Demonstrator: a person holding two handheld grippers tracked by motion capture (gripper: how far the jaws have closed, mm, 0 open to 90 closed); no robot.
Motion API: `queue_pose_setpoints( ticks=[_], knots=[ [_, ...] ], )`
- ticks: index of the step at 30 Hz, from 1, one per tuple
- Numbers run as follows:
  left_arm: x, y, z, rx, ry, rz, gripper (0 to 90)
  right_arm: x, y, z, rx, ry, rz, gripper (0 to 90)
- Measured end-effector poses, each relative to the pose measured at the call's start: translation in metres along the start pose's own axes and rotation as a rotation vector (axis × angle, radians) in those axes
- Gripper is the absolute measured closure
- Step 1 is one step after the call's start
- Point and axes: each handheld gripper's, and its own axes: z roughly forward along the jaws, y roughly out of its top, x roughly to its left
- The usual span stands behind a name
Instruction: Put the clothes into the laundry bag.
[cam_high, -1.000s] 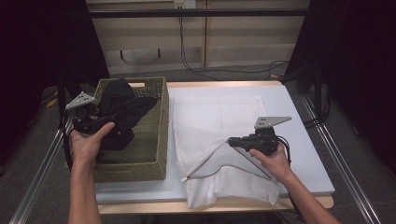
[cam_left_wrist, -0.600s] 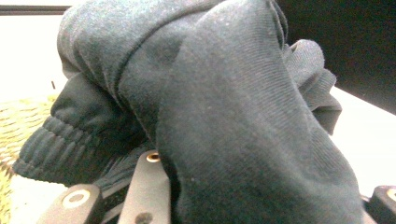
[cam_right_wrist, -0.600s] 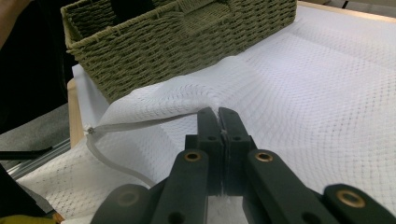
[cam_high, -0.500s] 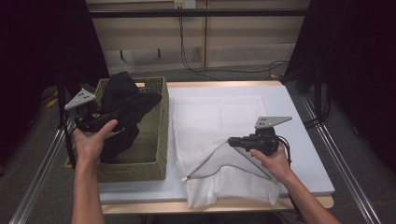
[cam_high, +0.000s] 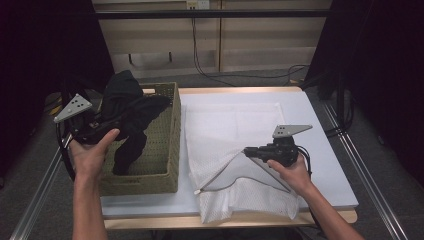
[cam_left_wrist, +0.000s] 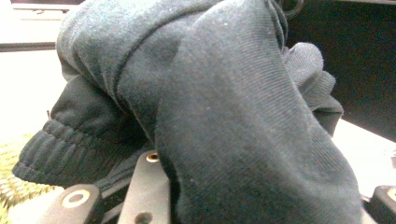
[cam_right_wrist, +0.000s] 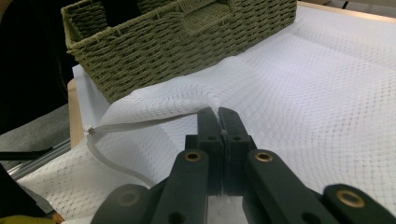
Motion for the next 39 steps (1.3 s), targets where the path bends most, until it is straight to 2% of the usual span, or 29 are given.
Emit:
queue_pose_setpoints(
  ticks=[4,10,11,13,18,22,24,32,36,37,39],
  knots=[
    [-0.005,0.002,0.0,-0.005,-0.003,0.016,66.1,0.0,0.0,0.0,-0.002,0.0,-0.004,89.1],
    [-0.008,0.001,0.001,-0.031,-0.028,0.004,66.1,0.0,0.0,-0.001,-0.003,0.0,-0.002,89.1],
    [-0.009,0.001,0.0,-0.04,-0.007,0.009,66.1,0.0,0.0,-0.001,-0.003,0.0,-0.001,89.1],
    [-0.009,0.002,0.0,-0.039,0.001,0.008,66.1,0.0,0.0,-0.001,-0.002,0.0,-0.002,89.1],
    [-0.015,0.004,-0.003,-0.036,-0.001,0.018,66.1,0.0,0.0,0.0,-0.001,-0.001,-0.005,89.1],
    [-0.021,0.009,-0.005,-0.056,-0.026,0.021,66.1,0.001,0.0,-0.002,-0.004,-0.003,-0.001,89.1],
    [-0.027,0.014,-0.006,-0.067,-0.039,0.04,66.1,0.001,0.0,-0.002,-0.006,-0.005,-0.002,89.1],
    [-0.037,0.018,-0.006,-0.075,-0.07,0.057,66.1,0.001,0.001,-0.003,-0.009,-0.005,-0.003,89.1],
    [-0.045,0.021,-0.005,-0.079,-0.057,0.069,66.1,0.001,0.0,-0.003,-0.007,-0.004,-0.001,89.1],
    [-0.047,0.022,-0.005,-0.079,-0.067,0.062,66.1,0.001,0.0,-0.002,-0.005,-0.003,0.0,89.1],
    [-0.054,0.024,-0.003,-0.077,-0.091,0.092,66.1,0.0,0.0,-0.001,-0.002,-0.004,0.002,89.1]
  ],
)
